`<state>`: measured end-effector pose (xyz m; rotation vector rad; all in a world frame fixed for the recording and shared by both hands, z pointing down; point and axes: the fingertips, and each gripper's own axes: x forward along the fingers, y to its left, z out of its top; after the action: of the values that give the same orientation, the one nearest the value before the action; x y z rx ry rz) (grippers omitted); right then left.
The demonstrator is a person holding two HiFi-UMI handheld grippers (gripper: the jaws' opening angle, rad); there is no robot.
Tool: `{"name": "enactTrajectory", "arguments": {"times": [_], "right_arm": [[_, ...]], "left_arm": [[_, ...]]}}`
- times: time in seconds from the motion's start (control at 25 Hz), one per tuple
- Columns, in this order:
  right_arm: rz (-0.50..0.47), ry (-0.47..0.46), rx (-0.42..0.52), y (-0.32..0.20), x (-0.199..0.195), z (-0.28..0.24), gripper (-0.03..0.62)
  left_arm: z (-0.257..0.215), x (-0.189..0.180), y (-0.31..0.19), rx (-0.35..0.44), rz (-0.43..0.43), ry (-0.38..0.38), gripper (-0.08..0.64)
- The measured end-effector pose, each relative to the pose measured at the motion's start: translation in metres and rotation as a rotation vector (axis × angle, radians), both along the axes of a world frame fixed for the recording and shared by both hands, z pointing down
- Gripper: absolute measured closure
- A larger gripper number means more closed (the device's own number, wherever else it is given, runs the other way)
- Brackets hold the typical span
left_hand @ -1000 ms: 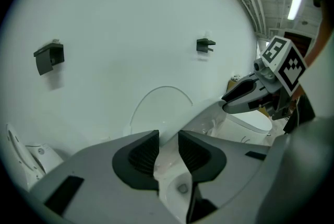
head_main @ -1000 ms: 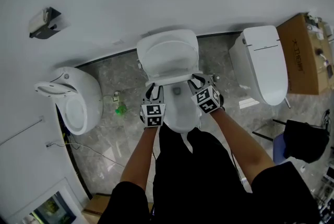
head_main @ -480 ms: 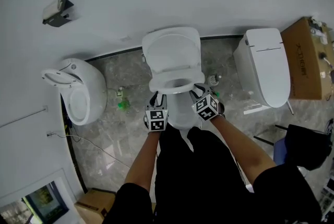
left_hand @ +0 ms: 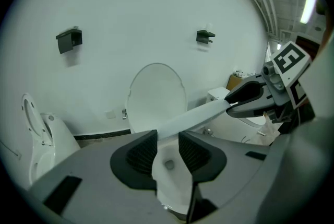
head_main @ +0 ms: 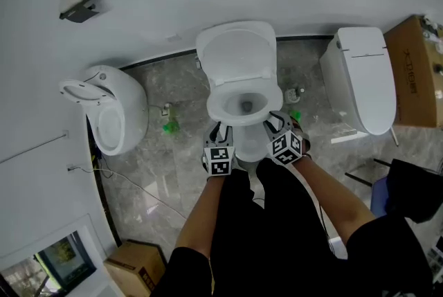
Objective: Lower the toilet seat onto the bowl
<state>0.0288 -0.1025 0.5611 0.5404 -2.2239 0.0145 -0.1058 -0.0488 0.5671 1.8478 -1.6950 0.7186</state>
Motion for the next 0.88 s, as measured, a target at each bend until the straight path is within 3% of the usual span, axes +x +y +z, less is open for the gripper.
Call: {"name": "enactTrajectory", "arguments": {"times": [0.2, 0.44, 0.72, 0.88], "right_arm": [[0.023, 0.031, -0.018, 0.025, 0.003, 0.016, 0.454], [0.039, 0.060, -0.007, 0.039, 0.011, 0.027, 0.454], [0.052, 0.061, -0.012, 0.051, 0.013, 0.037, 0.454], [0.023, 0.083, -0.046, 0.066, 0.019, 0.046, 0.442]], "left_arm": [[0.016, 0.004, 0.026, -0.025, 0.035, 0.012, 0.431], [0.028, 0.010, 0.039, -0.005, 0.142, 0.015, 0.414], [0.037, 0.012, 0.050, -0.008, 0.180, 0.021, 0.411], [0.049, 0.018, 0.067, -0.052, 0.207, 0.028, 0.408]]}}
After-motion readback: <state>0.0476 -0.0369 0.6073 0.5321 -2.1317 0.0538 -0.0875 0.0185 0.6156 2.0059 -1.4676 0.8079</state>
